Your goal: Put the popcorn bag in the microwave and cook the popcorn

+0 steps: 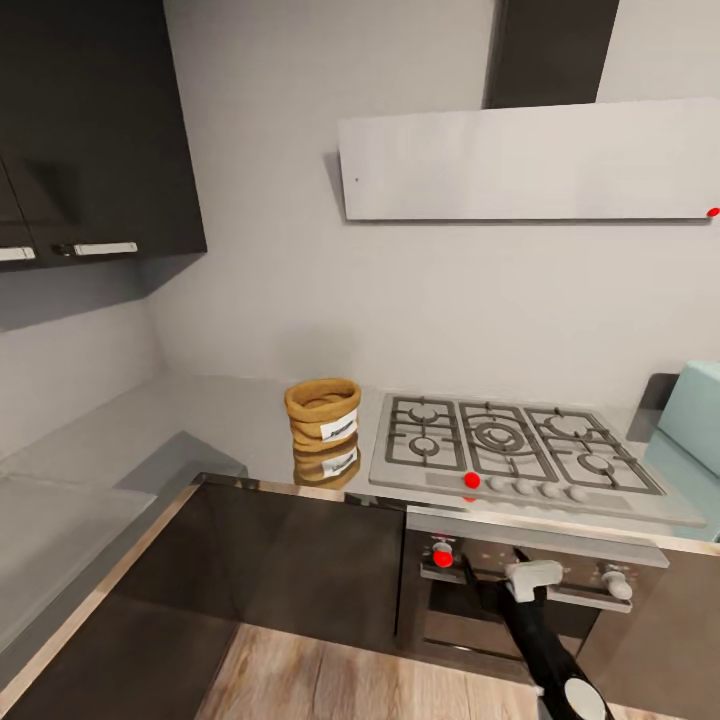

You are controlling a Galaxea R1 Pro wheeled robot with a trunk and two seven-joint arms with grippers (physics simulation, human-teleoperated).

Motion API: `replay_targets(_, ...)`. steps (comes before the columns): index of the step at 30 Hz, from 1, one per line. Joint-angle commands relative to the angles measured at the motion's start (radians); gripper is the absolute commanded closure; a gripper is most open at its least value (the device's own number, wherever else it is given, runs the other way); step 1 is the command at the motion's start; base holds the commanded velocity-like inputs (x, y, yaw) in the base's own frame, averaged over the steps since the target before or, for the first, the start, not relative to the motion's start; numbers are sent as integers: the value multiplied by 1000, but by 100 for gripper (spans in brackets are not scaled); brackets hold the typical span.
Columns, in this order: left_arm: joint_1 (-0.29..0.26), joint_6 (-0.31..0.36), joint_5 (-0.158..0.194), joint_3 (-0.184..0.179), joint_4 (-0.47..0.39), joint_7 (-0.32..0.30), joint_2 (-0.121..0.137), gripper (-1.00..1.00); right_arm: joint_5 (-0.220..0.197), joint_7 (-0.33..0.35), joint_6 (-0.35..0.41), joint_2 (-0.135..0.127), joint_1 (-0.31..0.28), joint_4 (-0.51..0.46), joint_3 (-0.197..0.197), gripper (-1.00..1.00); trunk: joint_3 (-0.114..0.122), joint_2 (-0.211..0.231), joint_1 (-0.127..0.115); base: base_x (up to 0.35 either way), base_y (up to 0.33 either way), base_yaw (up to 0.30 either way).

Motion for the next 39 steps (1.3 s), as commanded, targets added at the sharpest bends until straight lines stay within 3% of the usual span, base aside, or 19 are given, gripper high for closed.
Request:
replay_targets(1, 1, 4, -1, 4, -3, 0, -1, -100, -1, -26, 45, -1, -2, -56, 0, -100, -1, -1, 0, 0, 0, 0)
replay_targets(3, 1, 4, -1, 4, -3, 0, -3, -100, -3, -100, 134, 0, -35, -159, 0, -100, -1, -1, 0, 0, 0, 0)
replay_targets(4, 1, 4, -1, 3, -3, 0, -2, -100, -5, -139, 188, 0, -128, -191, 0, -100, -1, -1, 0, 0, 0, 0)
replay_targets(5, 1, 4, -1, 3, -3, 0, -3, -100, -5, -149, 222, 0, -173, -199, 0, -100, -1, -1, 0, 0, 0, 0)
replay_targets(7, 1, 4, -1, 3, -3, -1, -3, -100, -6, -163, 365, 0, -307, -210, 0, -100, -1, -1, 0, 0, 0, 0)
replay_targets(9, 1, 4, -1, 3, -3, -1, -3, -100, -6, -167, 541, 0, -485, -210, 0, -100, -1, -1, 0, 0, 0, 0)
replay_targets(13, 1, 4, -1, 3, -3, -2, -3, -100, -8, -168, 715, 0, -713, -143, -1, -100, -1, -1, 0, 0, 0, 0)
replay_targets(15, 1, 4, -1, 3, -3, -2, -3, -100, -8, -168, 781, 0, -878, -2, -1, -100, -1, -1, 0, 0, 0, 0)
replay_targets(16, 1, 4, -1, 3, -3, -2, -3, -100, -8, -168, 805, -1, -1051, 222, 0, -100, -1, -1, 0, 0, 0, 0)
replay_targets(19, 1, 5, -1, 3, -3, -2, -4, -100, -8, -169, 813, -3, -1251, 569, 0, -100, -1, -1, 0, 0, 0, 0)
replay_targets(20, 1, 5, -1, 3, -3, -3, -4, -100, -8, -170, 813, -3, -1291, 646, 0, -100, -1, -1, 0, 0, 0, 0)
replay_targets(22, 1, 5, -1, 3, -3, -3, -4, -100, -8, -172, 814, -5, -1337, 744, 0, -100, -1, -1, 0, 0, 0, 0)
replay_targets(25, 1, 5, -1, 3, -3, -3, -5, -100, -8, -195, 829, -6, -1363, 811, 0, -100, -1, -1, 0, 0, 0, 0)
replay_targets(27, 1, 4, -1, 2, -3, -3, -5, -100, -8, -203, 892, -6, -1367, 836, 0, -100, -1, -1, 0, 0, 0, 0)
replay_targets(31, 1, 5, -1, 1, -3, -3, -11, -100, -8, -205, 1072, -6, -1369, 864, -9, -100, -1, -1, 0, 0, 0, 0)
replay_targets(35, 1, 5, -2, 1, -3, -3, -12, -100, -8, -203, 1133, -6, -1369, 868, -54, -100, -1, -1, 0, 0, 0, 0)
replay_targets(39, 1, 5, -1, 1, -3, -3, -12, -100, -8, -203, 1154, -6, -1369, 872, -74, -100, -1, -1, 0, 0, 0, 0)
